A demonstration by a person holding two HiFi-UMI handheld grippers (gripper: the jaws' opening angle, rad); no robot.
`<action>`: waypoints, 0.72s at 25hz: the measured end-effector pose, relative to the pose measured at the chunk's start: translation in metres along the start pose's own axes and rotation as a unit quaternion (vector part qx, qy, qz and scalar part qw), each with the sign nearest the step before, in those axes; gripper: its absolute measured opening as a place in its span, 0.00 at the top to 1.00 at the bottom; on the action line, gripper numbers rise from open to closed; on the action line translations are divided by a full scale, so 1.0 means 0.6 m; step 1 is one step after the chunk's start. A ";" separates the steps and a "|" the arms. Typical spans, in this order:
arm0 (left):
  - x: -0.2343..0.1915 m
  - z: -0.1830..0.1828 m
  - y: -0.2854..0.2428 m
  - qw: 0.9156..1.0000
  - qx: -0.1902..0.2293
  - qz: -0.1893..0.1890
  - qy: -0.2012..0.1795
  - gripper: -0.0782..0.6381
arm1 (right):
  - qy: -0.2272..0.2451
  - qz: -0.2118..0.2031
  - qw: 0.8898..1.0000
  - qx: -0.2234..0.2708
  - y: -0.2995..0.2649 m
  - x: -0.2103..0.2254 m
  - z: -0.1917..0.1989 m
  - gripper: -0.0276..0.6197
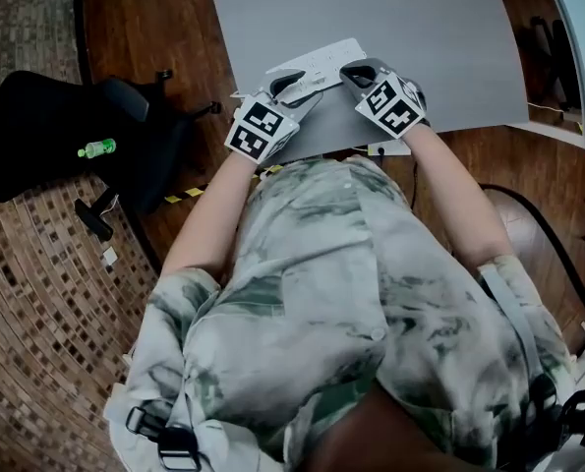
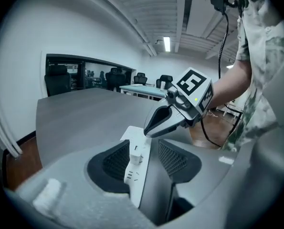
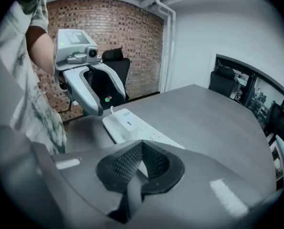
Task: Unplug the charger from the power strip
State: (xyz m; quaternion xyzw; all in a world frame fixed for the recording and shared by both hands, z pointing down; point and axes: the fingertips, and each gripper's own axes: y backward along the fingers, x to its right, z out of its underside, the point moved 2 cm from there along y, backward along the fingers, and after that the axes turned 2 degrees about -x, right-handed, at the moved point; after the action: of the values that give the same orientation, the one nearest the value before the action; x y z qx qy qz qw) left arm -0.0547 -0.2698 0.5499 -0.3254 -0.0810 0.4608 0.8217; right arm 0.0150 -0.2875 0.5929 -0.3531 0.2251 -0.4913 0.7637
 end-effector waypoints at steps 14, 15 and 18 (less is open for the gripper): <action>-0.016 0.048 -0.096 0.994 -0.073 0.051 -0.063 0.73 | 0.031 -0.007 0.995 -0.090 -0.058 -0.012 0.021 0.96; -0.015 0.048 -0.095 0.994 -0.073 0.051 -0.070 0.73 | 0.030 -0.010 0.995 -0.096 -0.059 -0.013 0.021 0.96; -0.010 0.049 -0.095 0.991 -0.082 0.051 -0.095 0.74 | 0.028 -0.014 0.993 -0.117 -0.059 -0.015 0.021 0.96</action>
State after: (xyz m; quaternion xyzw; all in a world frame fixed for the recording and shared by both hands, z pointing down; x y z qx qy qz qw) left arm -0.0308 -0.2815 0.6085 -0.3505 -0.1795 0.5225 0.7562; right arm -0.0007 -0.2850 0.6278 -0.4287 0.2975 -0.4822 0.7037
